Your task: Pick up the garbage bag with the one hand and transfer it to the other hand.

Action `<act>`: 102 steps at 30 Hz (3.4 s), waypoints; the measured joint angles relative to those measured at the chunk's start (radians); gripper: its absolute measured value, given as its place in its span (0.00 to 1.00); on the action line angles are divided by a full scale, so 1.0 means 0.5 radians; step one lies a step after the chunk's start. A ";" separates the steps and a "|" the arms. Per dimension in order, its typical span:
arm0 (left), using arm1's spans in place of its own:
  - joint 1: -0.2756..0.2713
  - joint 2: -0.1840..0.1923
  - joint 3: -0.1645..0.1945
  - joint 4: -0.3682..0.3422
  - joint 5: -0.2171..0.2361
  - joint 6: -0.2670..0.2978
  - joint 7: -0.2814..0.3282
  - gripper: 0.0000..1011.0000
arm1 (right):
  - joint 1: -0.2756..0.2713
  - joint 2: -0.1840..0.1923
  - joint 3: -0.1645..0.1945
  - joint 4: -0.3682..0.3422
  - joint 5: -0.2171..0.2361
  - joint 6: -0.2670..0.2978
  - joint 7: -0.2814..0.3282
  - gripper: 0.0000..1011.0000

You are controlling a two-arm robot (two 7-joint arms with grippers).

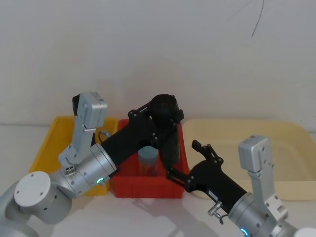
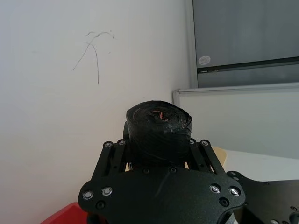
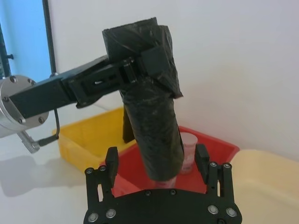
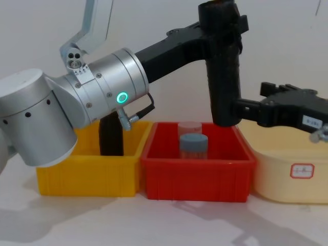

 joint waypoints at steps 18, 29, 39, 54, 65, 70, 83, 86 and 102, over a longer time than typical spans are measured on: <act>0.000 0.000 0.000 0.000 0.000 0.000 0.000 0.50 | 0.211 -0.061 -0.059 0.165 0.056 -0.018 0.112 0.99; 0.000 0.000 0.000 0.000 0.000 0.000 0.000 0.50 | 0.336 -0.086 -0.103 0.258 0.073 0.074 0.121 0.96; 0.000 0.000 0.000 0.000 0.000 0.000 0.000 0.50 | 0.354 -0.089 -0.118 0.270 0.080 0.145 0.087 0.70; 0.000 -0.001 0.000 0.000 0.000 0.000 -0.001 0.52 | 0.252 -0.056 -0.087 0.146 0.094 0.192 0.033 0.55; 0.000 0.000 -0.001 0.000 0.000 0.000 0.000 0.82 | 0.182 -0.037 -0.047 0.061 0.092 0.215 -0.007 0.55; 0.000 0.000 0.000 0.000 0.000 0.000 0.000 0.96 | 0.175 -0.039 -0.027 0.052 0.086 0.222 -0.022 0.55; 0.000 0.000 0.000 0.000 0.000 0.000 0.000 0.99 | 0.258 -0.058 0.064 0.179 0.056 0.232 -0.083 0.55; 0.000 0.000 0.000 0.000 0.000 0.000 0.000 0.99 | 0.319 -0.064 0.090 0.271 0.045 0.222 -0.095 0.55; 0.000 0.000 0.000 0.000 0.000 0.000 0.000 0.99 | 0.570 -0.018 0.256 0.697 -0.036 0.184 -0.204 0.55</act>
